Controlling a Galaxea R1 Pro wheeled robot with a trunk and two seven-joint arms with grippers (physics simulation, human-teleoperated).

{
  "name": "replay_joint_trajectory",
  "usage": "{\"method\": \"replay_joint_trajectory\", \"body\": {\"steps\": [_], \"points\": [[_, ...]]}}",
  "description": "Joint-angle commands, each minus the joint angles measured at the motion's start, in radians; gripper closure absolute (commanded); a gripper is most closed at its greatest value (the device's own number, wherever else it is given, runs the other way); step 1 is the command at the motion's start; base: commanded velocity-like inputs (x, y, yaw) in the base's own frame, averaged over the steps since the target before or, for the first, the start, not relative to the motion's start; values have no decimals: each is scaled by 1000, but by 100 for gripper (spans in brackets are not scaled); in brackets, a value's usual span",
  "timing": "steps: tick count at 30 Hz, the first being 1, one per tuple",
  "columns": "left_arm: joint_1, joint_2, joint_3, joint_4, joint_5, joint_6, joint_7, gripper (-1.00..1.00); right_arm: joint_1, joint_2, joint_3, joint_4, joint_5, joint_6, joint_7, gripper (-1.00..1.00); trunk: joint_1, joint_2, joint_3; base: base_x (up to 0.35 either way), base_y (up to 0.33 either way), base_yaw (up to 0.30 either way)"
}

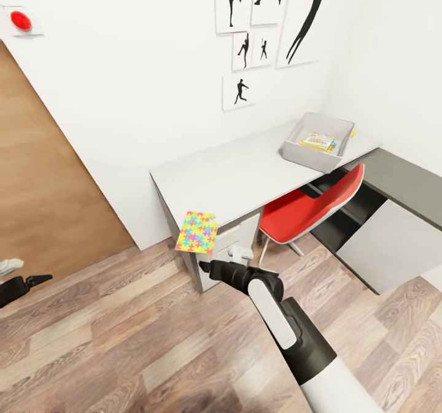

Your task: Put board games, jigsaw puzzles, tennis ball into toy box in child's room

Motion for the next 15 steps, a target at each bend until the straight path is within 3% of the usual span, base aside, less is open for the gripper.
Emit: {"method": "replay_joint_trajectory", "body": {"steps": [1, 6, 10, 15], "points": [[-1, -7, -31, 4, -1, 4, 0, -100, 7, -5, 0, 0, -11, -8, -10, -100, 1, -2, 0, 0, 0, 161], [-1, -32, -134, 4, -2, 1, 5, -100, 30, -23, -1, 5, -12, -29, -9, -100, 1, -2, 7, 0, 0, 115], [-1, -37, -161, 4, -3, -3, 7, -100, 39, -44, -2, -3, -14, -35, -9, -100, 1, -2, 14, 0, 0, 39], [-1, -39, -168, 4, -2, -10, 4, -100, 42, -62, -4, -7, -17, -37, -9, -100, 1, -2, 22, 0, 0, 10]]}}
